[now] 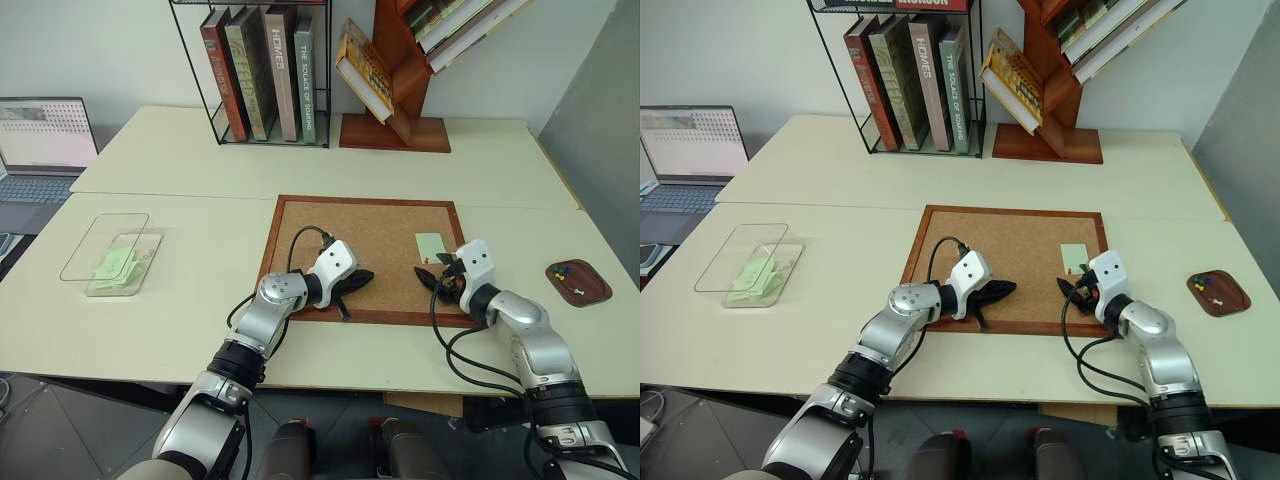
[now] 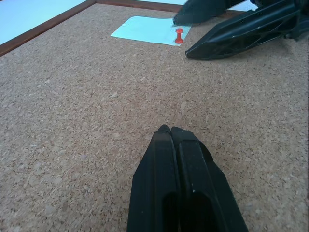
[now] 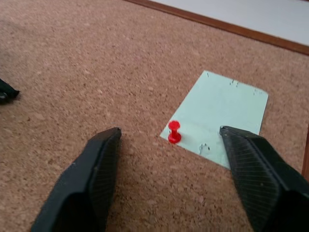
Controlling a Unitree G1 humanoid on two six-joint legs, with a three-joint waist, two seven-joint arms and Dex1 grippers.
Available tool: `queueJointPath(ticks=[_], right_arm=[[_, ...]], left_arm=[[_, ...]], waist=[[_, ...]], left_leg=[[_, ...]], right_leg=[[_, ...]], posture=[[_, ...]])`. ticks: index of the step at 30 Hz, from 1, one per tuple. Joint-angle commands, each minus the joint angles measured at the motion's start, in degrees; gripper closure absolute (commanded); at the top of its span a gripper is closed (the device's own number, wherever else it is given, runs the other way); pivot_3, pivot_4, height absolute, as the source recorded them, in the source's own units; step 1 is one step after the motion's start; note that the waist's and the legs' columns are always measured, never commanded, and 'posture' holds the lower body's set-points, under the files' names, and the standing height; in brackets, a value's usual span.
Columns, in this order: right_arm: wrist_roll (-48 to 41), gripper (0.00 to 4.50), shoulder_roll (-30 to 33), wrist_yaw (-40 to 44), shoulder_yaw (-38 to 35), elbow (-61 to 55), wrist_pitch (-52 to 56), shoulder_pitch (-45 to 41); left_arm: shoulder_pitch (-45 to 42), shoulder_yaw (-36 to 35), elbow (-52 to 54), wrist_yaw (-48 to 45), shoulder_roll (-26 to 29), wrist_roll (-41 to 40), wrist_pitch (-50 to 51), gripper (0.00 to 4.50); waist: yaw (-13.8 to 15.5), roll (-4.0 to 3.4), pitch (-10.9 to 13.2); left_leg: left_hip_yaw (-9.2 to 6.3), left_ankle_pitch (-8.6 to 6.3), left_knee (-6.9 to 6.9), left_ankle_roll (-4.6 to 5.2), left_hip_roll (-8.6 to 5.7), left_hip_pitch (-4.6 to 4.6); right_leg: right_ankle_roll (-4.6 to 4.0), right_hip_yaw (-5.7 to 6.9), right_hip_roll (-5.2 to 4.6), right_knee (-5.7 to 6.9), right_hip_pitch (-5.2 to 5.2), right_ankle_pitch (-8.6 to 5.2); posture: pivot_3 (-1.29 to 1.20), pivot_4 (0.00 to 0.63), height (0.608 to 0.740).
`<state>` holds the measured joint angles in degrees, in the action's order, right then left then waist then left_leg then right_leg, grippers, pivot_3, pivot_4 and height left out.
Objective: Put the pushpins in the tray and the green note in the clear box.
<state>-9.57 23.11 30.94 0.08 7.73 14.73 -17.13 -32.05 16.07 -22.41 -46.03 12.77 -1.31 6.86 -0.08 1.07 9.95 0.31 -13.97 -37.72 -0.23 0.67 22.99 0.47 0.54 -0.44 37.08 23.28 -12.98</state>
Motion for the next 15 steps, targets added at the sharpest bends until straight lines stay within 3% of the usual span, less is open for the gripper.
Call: queueJointPath(ticks=[1,13,15], right_arm=[[0.65,2.12,-0.39,-0.45,-0.18,-0.26,-1.59,-1.39],[1.98,4.44,-1.19,-2.08,-0.72,0.88,-1.41,-1.99],[1.96,4.44,-1.15,-2.05,-0.78,0.42,-1.62,-1.99]], left_arm=[[0.76,0.69,0.55,0.24,0.18,0.99,0.61,4.5],[1.26,0.81,1.36,0.06,0.33,0.82,1.03,4.5],[1.26,0.83,1.37,0.03,0.32,0.83,1.08,4.5]], waist=[[-0.01,0.0,0.0],[-0.02,0.0,0.0],[-0.02,0.0,0.0]], left_leg=[[0.0,0.0,0.0,0.0,0.0,0.0],[0.0,0.0,0.0,0.0,0.0,0.0],[0.0,0.0,0.0,0.0,0.0,0.0]], right_leg=[[0.0,0.01,0.0,0.0,0.0,0.0],[0.0,-0.01,0.0,0.0,0.0,0.0],[0.0,-0.01,0.0,0.0,0.0,0.0]], posture=[[0.0,0.15,0.74],[0.0,0.15,0.74],[0.0,0.15,0.74]])
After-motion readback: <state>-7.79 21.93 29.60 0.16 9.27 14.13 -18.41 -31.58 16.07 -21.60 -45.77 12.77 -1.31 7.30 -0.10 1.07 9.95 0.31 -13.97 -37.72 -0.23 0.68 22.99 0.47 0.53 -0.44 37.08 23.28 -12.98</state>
